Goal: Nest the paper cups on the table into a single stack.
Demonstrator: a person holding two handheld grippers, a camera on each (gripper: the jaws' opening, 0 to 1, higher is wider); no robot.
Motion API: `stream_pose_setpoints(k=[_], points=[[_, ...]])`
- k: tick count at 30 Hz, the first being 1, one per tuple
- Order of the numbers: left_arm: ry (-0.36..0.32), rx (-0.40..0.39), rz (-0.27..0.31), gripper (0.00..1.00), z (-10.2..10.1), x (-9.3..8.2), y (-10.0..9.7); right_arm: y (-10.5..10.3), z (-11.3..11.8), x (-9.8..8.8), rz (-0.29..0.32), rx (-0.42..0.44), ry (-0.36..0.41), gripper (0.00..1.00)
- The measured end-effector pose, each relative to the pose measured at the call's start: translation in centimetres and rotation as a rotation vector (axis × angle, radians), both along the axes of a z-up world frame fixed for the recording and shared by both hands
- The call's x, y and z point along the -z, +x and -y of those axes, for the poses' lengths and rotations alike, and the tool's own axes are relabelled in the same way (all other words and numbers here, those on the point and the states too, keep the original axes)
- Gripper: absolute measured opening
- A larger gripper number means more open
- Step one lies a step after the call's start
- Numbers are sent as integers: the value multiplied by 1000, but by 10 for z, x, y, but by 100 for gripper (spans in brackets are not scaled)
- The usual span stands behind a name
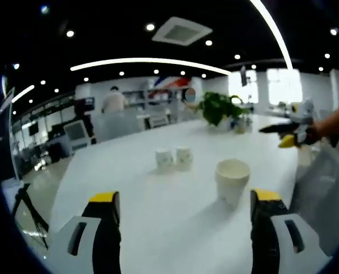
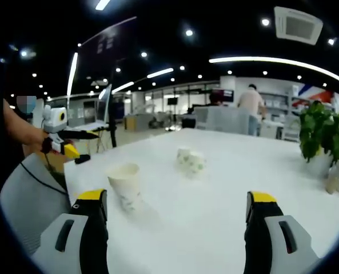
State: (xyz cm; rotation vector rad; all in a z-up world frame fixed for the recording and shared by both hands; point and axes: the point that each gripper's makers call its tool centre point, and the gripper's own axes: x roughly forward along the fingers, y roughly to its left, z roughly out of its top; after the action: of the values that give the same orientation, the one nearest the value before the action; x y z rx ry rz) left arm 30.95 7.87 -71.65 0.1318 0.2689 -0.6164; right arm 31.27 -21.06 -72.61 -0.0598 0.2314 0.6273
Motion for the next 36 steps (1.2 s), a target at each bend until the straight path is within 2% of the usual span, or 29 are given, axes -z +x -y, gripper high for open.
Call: stream_pose_setpoints(k=[8,16,18,23,31,36], points=[[-82,-59,9,95,-9,-5,-8,-5,3,5,1,31,9,100],[-40,-67,2,95,-2,7,-14,-6,4,3,1,26,8,100],[-47,-70,23,95,-3,3,-12,-6,4,4,0,20,4,100],[-48,-62,0,94,1,10,-14,-4,2,5,-3,12,3,100],[-15,-9,1,94,12,15,-18,7,-1,4,-4,7,6,100],[-5,-9,-2,94,12,16,-19,15,-5,5,-1,-8,-7,100]])
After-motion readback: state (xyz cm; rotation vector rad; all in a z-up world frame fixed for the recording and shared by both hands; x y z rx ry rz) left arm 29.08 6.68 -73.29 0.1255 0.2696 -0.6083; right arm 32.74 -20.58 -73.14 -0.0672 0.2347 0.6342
